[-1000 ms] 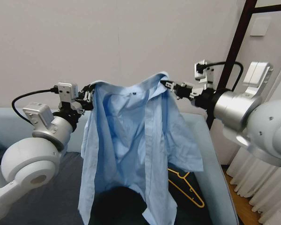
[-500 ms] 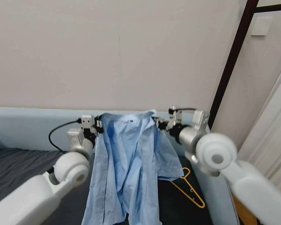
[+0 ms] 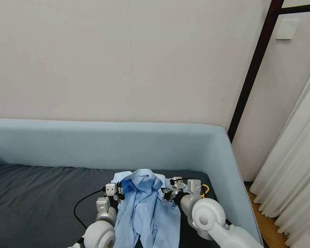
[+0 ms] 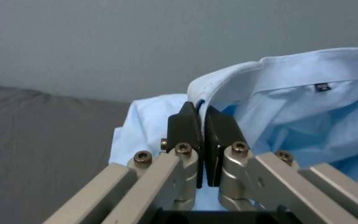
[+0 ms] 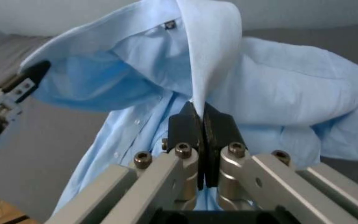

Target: Pick up the clothes from the sofa and hang them on the clothes hanger.

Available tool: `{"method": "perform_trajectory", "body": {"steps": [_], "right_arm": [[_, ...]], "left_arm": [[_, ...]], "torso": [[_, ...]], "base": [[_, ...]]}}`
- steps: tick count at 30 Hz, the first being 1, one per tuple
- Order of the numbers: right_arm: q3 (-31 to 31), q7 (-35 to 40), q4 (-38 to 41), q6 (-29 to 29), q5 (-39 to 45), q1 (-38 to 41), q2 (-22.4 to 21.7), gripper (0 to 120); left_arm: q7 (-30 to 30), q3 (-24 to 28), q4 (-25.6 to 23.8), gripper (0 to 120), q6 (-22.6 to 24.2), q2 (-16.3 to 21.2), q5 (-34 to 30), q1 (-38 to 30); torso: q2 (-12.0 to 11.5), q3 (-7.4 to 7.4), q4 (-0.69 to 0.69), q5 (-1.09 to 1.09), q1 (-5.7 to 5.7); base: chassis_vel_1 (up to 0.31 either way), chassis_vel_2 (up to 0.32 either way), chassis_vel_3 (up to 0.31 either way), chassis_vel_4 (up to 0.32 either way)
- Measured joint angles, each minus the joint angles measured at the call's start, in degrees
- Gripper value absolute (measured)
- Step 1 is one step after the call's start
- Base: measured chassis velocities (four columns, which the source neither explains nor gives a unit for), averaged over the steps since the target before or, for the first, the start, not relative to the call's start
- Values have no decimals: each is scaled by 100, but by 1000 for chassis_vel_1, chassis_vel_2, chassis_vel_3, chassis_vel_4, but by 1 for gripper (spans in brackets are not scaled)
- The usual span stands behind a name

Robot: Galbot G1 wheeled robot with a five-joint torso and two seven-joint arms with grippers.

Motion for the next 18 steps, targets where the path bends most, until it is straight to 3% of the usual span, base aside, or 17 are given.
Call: {"method": "perform_trajectory", "body": {"steps": [4,7,8,11,18], "right_arm": [[-91,-500,-893,104,-267,461,40,0],[-155,-1163,-2027,426,-713,851,148,0],[-155,-1163,-2027,426,-713,851,148,0],[-101,-1525,-2770,783,-1093,998,275,0],[103,-1631,-2949,867,-1313,962,167,4]], "left_arm": [[85,132,602,0,-43,-207,-107,-515],[207,372,1490,0,-138,-692,-194,-1224],[207,372,1490,0,-138,-692,-194,-1224],[275,570,2110,0,-226,-1083,-72,-1629],[304,792,2472,0,-283,-1324,105,-1772]], "torso": [[-1,1,0,0,1],[-1,1,-4,1,1],[-1,1,-4,1,1],[-1,2,-3,3,2],[-1,1,-2,1,2]], "base": [[0,0,0,0],[0,0,0,0],[0,0,0,0],[0,0,0,0],[0,0,0,0]]}}
